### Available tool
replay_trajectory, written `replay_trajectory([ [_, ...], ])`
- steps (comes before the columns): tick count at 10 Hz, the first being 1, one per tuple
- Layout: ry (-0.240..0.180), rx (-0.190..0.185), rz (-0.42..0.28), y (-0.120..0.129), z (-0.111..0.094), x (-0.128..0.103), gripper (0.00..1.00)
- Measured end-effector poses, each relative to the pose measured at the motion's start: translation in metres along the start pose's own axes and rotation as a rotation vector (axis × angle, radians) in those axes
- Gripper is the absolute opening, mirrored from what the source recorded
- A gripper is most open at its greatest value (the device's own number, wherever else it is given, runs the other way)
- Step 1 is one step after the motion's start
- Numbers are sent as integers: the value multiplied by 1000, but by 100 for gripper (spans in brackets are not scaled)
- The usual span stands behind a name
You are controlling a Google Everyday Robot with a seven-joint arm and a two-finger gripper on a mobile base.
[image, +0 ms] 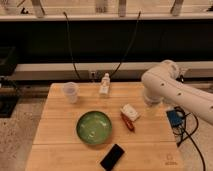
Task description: Move the arm in a circular motion
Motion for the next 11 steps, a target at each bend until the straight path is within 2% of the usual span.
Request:
replay_trajectory([
  [11,-19,23,-79,-12,10,-17,80],
])
